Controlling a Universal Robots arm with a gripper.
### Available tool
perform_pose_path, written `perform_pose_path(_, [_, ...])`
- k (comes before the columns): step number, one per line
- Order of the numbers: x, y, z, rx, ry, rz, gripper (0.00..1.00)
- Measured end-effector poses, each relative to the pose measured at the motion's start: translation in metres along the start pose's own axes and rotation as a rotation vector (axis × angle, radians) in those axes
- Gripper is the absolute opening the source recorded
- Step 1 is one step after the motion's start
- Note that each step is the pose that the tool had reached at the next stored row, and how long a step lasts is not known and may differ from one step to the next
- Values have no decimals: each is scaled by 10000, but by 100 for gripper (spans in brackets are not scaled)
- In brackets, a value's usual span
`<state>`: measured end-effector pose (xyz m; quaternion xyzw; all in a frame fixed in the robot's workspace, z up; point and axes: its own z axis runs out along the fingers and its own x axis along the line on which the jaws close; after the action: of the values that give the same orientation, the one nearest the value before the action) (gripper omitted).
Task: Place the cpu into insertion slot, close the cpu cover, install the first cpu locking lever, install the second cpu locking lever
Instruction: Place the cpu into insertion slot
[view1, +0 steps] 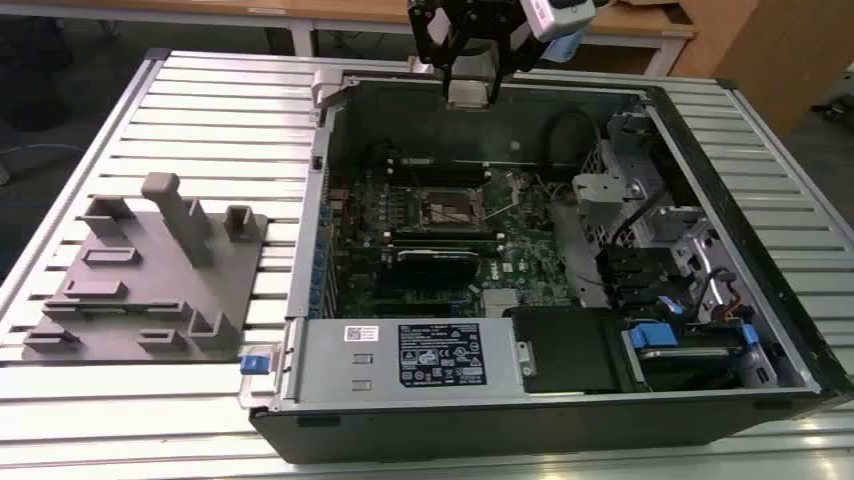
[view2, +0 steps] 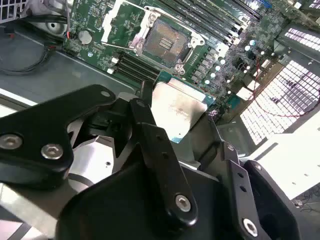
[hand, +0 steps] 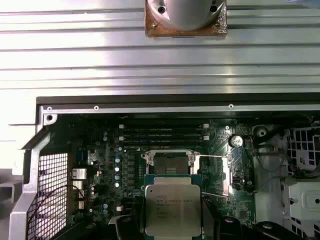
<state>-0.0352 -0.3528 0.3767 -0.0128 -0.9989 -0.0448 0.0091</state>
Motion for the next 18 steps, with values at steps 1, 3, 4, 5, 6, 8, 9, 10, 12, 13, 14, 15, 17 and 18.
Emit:
perform_pose_path(1, [0,0,0,0,0,0,54])
perform_pose_path(3, [0,0,0,0,0,0,54])
perform_pose_path(4, [0,0,0,0,0,0,54])
perform_pose_path(5, [0,0,0,0,0,0,54])
perform_pose_path(6, [0,0,0,0,0,0,54])
perform_pose_path(8, [0,0,0,0,0,0,54])
perform_pose_path(9, [0,0,0,0,0,0,54])
perform_pose_path(10, [0,0,0,0,0,0,54])
perform_pose_path(12, [0,0,1,1,1,0,54])
perform_pose_path(13, [0,0,6,0,0,0,54])
perform_pose_path(14, [0,-1,15,-1,-1,0,54])
perform_pose_path(15, [0,-3,26,-1,0,-1,54])
perform_pose_path(17, [-1,-4,44,0,0,0,54])
perform_pose_path(18, [-1,-4,46,1,0,0,54])
